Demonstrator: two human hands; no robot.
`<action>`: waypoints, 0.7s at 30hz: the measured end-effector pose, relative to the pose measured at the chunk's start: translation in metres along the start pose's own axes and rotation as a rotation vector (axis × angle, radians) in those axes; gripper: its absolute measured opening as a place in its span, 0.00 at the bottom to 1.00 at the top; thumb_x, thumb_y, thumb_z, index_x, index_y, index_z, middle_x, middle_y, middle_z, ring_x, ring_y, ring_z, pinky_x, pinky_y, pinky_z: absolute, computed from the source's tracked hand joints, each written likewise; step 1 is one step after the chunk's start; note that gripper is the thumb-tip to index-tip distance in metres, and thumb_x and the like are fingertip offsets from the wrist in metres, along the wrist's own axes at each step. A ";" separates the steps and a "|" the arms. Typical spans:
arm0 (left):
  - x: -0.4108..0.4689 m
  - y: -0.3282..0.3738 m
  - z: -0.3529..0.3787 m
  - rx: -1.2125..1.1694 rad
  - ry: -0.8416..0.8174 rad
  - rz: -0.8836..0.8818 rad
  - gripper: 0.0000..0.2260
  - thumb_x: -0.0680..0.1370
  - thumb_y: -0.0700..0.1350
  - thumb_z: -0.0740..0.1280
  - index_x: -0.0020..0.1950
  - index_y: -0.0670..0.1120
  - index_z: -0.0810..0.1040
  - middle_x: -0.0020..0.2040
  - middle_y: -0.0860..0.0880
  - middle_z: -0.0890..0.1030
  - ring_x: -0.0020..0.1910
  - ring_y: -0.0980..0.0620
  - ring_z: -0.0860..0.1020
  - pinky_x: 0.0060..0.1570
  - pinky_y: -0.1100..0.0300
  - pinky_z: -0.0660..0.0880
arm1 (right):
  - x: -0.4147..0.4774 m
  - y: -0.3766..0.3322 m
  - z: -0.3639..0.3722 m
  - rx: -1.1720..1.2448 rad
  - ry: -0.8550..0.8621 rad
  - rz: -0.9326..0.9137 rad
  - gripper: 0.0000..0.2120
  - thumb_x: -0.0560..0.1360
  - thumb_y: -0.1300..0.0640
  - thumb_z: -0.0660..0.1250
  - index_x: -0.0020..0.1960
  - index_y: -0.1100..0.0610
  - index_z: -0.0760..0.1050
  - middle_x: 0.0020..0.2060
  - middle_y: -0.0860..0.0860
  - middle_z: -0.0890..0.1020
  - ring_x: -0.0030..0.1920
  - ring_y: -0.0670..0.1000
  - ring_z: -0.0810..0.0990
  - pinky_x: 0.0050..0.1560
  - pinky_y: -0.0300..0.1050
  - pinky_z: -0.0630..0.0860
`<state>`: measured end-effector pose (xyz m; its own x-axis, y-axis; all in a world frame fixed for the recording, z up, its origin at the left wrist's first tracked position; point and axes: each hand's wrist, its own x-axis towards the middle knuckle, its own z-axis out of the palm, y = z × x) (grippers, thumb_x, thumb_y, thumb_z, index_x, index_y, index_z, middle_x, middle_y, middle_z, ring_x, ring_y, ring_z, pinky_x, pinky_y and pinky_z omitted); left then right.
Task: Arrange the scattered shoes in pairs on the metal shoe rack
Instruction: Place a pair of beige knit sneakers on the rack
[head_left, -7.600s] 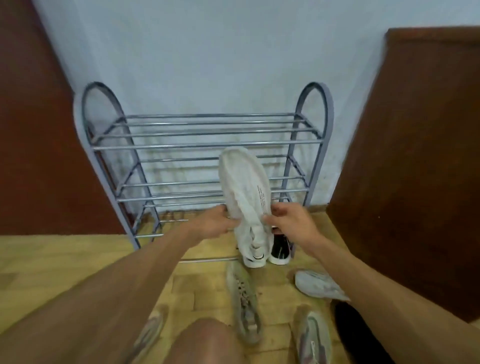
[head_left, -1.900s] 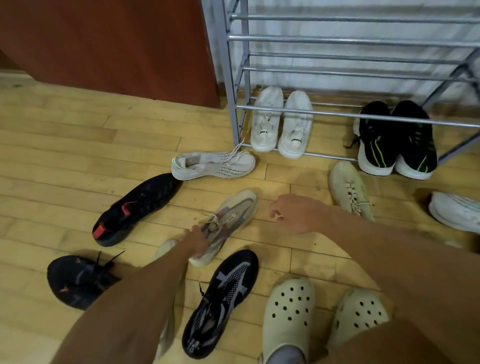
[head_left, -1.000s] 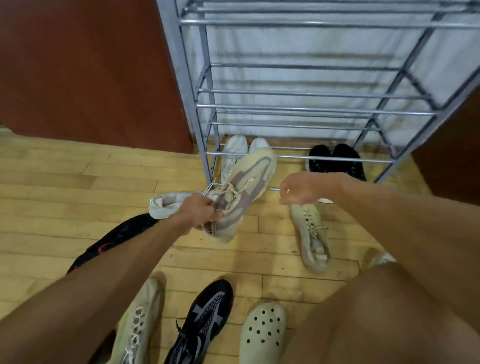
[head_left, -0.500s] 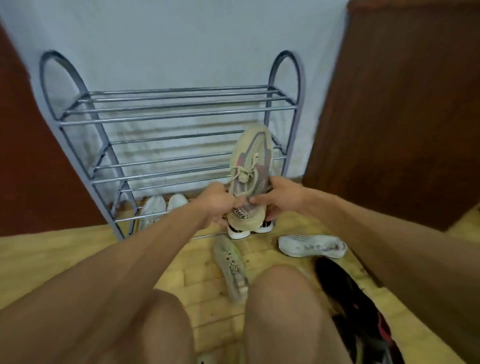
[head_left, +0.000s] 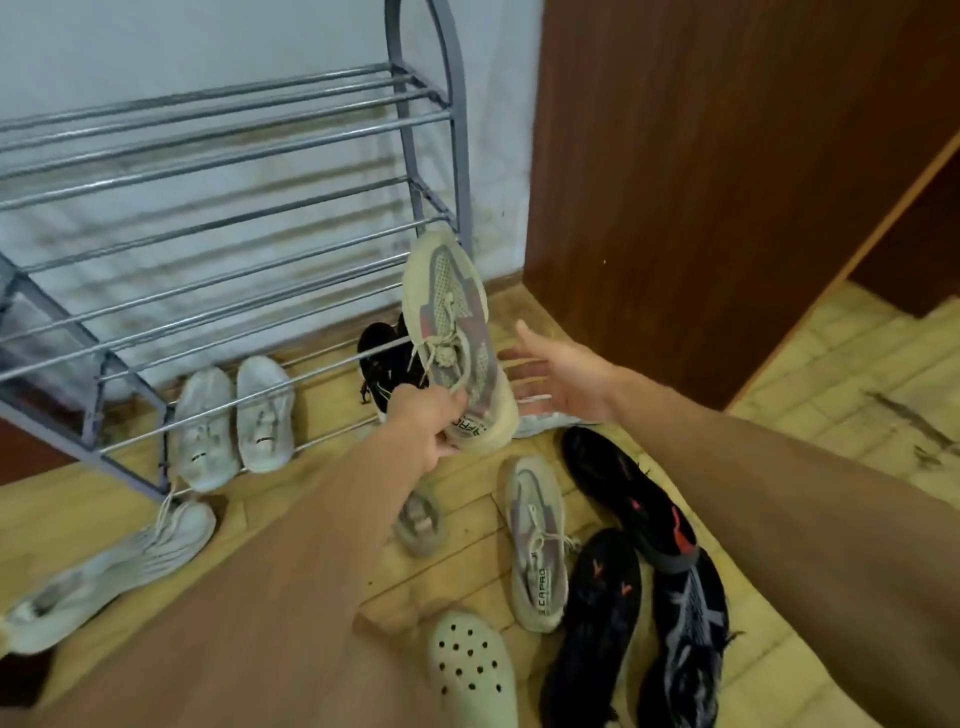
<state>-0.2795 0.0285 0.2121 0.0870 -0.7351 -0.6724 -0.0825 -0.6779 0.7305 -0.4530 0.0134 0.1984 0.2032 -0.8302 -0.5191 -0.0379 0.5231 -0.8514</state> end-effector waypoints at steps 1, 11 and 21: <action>0.005 -0.005 0.001 0.005 0.008 -0.016 0.17 0.77 0.36 0.67 0.65 0.37 0.72 0.64 0.40 0.77 0.61 0.40 0.77 0.50 0.45 0.79 | 0.006 0.018 -0.009 0.089 0.031 0.060 0.24 0.78 0.41 0.60 0.64 0.58 0.71 0.60 0.59 0.78 0.59 0.59 0.79 0.56 0.52 0.78; 0.031 -0.008 -0.004 0.020 -0.037 0.036 0.16 0.74 0.37 0.71 0.62 0.39 0.76 0.56 0.44 0.80 0.58 0.41 0.79 0.51 0.46 0.79 | 0.031 0.209 0.001 -0.421 0.271 0.521 0.21 0.74 0.58 0.67 0.63 0.60 0.66 0.58 0.59 0.74 0.50 0.55 0.79 0.48 0.49 0.81; 0.034 -0.019 -0.020 0.106 -0.019 -0.001 0.18 0.74 0.39 0.71 0.63 0.39 0.76 0.58 0.41 0.81 0.57 0.41 0.80 0.43 0.49 0.80 | 0.051 0.263 0.003 -0.577 0.370 0.613 0.34 0.72 0.56 0.68 0.72 0.66 0.60 0.63 0.60 0.74 0.56 0.57 0.79 0.45 0.46 0.81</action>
<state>-0.2554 0.0163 0.1775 0.0684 -0.7334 -0.6763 -0.1867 -0.6753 0.7135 -0.4493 0.1092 -0.0520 -0.3363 -0.5002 -0.7979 -0.5384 0.7973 -0.2729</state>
